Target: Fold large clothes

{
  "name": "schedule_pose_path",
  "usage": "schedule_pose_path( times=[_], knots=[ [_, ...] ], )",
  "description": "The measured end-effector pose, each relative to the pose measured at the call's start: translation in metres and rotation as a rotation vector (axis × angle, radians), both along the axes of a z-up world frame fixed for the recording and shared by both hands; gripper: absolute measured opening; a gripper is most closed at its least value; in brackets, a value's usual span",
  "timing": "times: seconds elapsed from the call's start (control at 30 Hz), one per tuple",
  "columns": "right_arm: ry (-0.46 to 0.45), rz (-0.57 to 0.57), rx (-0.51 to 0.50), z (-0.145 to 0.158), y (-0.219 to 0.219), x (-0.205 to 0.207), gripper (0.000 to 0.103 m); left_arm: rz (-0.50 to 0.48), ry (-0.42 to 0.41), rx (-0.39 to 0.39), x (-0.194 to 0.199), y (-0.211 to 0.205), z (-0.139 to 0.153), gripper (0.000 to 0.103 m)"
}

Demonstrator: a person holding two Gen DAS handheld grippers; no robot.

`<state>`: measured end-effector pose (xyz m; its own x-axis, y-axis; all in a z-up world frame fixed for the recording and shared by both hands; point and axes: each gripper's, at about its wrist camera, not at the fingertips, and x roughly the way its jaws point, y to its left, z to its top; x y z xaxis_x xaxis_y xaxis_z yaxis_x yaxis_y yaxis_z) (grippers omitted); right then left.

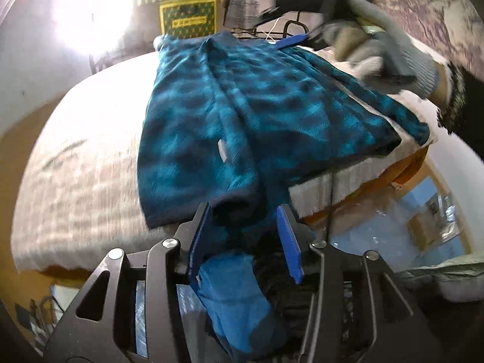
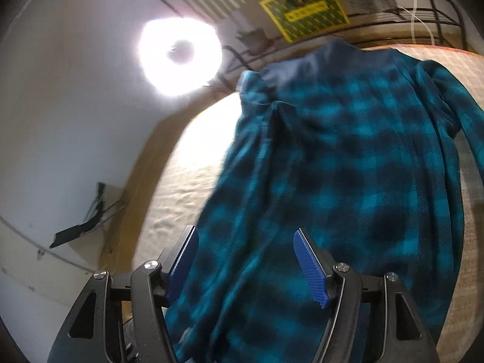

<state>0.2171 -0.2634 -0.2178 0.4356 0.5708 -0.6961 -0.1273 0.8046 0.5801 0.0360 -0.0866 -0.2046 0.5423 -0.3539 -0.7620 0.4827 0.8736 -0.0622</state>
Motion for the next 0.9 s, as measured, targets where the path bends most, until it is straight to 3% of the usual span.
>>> schedule_pose_path(
  times=[0.1,0.3,0.37,0.47,0.57,0.7,0.77,0.8,0.9],
  knots=[
    [0.015,-0.022,-0.022,-0.010,0.001,0.020,0.070,-0.013,-0.056,0.065,0.005,-0.016,-0.001,0.046],
    [-0.013,-0.063,-0.060,-0.012,0.008,0.080,0.079,0.005,-0.023,0.105,0.023,-0.019,-0.016,0.045],
    [-0.026,-0.048,-0.098,-0.012,0.017,0.106,0.079,0.014,-0.004,0.100,0.028,-0.017,-0.022,0.029],
    [-0.042,-0.034,-0.160,-0.015,0.032,0.137,0.079,0.021,0.015,0.080,0.036,-0.016,-0.027,0.018],
    [-0.064,-0.010,-0.255,-0.021,0.054,0.174,0.079,0.030,0.046,0.047,0.044,-0.013,-0.029,0.013],
    [-0.056,0.067,-0.310,-0.035,0.081,0.207,0.079,0.043,0.071,-0.013,0.050,-0.009,-0.023,0.009],
    [-0.033,0.122,-0.395,-0.047,0.101,0.218,0.059,0.043,0.080,-0.039,0.054,-0.007,-0.020,0.008],
    [-0.020,0.150,-0.449,-0.053,0.110,0.221,0.028,0.044,0.086,-0.047,0.054,-0.006,-0.019,0.008],
    [-0.023,0.194,-0.499,-0.055,0.127,0.224,0.012,0.037,0.106,-0.086,0.056,-0.003,-0.013,0.007]
  ],
)
